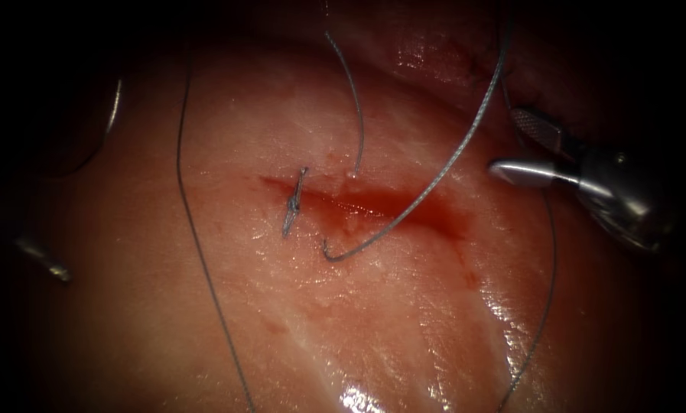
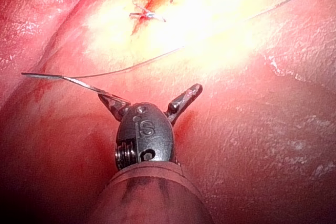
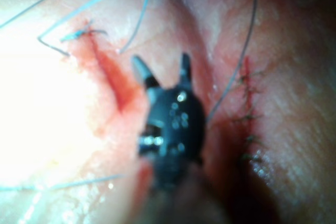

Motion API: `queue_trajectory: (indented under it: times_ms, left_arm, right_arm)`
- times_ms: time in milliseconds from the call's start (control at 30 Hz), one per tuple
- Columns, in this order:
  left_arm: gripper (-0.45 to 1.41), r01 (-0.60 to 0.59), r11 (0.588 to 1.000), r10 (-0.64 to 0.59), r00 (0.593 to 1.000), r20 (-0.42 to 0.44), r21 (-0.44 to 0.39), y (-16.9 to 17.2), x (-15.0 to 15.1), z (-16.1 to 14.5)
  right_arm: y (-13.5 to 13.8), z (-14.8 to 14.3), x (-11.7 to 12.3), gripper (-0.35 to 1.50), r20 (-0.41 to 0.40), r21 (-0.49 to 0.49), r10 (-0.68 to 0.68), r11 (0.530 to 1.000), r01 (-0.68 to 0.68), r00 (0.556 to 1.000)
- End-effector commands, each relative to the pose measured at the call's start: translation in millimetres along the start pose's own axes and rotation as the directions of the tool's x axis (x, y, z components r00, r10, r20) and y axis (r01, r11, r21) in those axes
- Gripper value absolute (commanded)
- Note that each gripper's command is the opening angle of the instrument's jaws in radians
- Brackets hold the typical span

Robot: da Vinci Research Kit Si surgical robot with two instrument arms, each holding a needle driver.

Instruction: Wound Closure

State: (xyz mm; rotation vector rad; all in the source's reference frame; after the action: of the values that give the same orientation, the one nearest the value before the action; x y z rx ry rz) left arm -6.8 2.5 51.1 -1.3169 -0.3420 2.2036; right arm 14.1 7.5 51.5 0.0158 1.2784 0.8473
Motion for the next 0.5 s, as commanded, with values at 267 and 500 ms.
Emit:
queue_trajectory:
  times_ms: [267,500]
  left_arm:
    - [1.28,0.042,0.995,-0.053,0.990,-0.133,-0.089,4.5,5.0,1.1]
    - [1.28,-0.072,0.995,0.068,0.997,0.044,0.073,5.3,7.8,2.9]
  right_arm:
    - [-0.7,0.6,-0.9,1.48,0.004,0.006,0.000,1.000,0.000,1.000]
    - [-1.1,0.5,-0.9,1.48,0.012,0.016,-0.003,1.000,0.002,1.000]
